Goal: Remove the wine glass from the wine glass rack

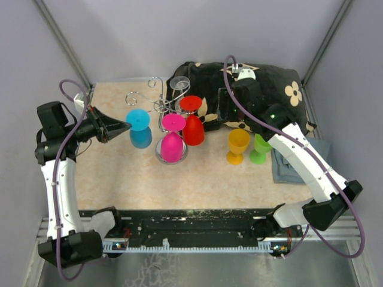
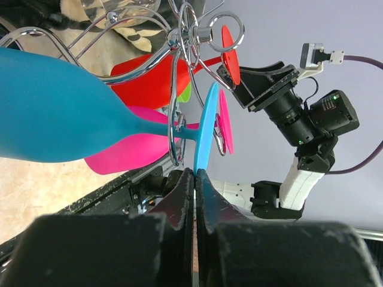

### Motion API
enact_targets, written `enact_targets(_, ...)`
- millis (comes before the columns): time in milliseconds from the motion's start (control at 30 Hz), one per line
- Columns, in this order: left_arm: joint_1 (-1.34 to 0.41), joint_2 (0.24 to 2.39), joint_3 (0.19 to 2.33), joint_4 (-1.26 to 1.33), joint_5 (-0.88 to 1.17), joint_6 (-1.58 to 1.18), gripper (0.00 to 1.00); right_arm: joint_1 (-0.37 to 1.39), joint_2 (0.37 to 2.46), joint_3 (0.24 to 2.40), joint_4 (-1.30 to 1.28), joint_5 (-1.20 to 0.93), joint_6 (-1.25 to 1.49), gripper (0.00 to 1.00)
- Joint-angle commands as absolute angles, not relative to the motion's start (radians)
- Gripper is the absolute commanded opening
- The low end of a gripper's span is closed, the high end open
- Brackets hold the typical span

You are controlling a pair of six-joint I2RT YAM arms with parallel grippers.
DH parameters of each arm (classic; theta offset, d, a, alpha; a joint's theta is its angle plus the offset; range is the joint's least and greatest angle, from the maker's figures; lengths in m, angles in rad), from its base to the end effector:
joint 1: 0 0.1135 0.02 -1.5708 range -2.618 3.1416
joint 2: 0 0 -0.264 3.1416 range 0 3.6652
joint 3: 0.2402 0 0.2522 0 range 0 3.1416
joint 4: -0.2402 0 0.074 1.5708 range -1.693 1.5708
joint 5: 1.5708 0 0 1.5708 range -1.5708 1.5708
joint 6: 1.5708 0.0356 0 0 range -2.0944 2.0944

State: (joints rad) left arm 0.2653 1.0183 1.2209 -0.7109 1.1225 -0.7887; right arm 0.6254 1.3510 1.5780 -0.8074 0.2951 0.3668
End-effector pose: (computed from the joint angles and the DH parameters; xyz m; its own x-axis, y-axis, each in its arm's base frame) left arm 0.1893 0.0182 0.4028 -0.7894 -0.5331 -0.3045 0.1221 0.3497 -0.9289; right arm 0.2314 0.1543 0.4255 -0.5452 0.0296 -0.8378 -0.1793 0.9721 0.1510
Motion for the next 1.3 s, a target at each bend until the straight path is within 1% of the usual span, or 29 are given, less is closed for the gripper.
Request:
enact_targets(0,0.291,1.010,1.234,-0.717,1.124,-0.788,0.00,0.627,1.329,1.586,-0.769,0.317,0.354,0.67)
enact_targets(267,0.326,1.038,1.247,-0.692,1.120,-0.812,0.00,0.627,1.341,1.594,-0.758,0.310,0.351,0.67)
enact_targets(700,0.325,1.108,1.281,-0.638,1.139,-0.839,0.00,0.627,1.332,1.577,-0.748,0.314,0.360,0.67)
enact_targets(1267,0.230,1.117,1.292,-0.627,1.126,-0.819,0.00,0.627,1.306,1.552,-0.736,0.312,0.374,0.67)
